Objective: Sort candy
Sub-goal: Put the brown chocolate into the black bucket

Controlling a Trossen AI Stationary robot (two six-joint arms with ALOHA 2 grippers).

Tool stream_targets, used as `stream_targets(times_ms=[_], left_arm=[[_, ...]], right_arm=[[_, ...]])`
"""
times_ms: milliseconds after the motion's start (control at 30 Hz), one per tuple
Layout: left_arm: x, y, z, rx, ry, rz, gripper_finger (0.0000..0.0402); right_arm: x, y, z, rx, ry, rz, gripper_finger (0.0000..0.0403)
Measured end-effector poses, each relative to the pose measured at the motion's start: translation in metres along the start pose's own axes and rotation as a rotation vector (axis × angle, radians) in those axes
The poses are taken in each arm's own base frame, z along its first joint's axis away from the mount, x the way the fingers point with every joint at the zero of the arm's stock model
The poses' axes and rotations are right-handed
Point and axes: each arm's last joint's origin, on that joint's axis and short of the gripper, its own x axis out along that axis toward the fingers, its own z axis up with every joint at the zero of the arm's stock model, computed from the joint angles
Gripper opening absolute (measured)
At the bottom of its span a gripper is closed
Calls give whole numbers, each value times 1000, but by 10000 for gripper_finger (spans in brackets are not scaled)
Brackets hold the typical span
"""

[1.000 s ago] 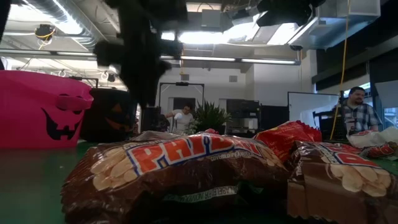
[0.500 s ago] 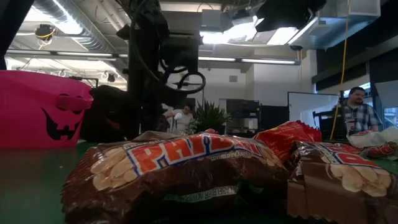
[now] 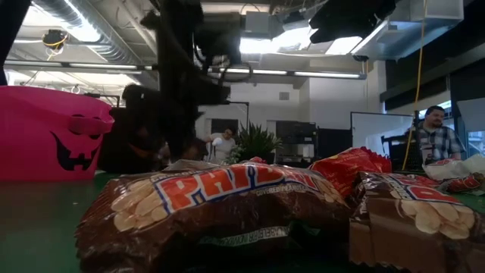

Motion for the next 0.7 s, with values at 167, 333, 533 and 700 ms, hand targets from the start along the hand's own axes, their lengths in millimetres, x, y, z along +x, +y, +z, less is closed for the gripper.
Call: stream_targets(times_ms=[167,333,533,700], left_arm=[[-41,12,-13,-54,-35,72,49],[-93,23,-41,-131,-128,174,52],[-147,42,-88,-257,-276,313,53],[-164,67,-127,-393,-305,377,53]], right_arm=[[0,0,0,0,0,0,243],[0,0,0,1,-1,0,243],[0,0,1,4,-6,1,243],[0,0,1,4,-7,1,243]])
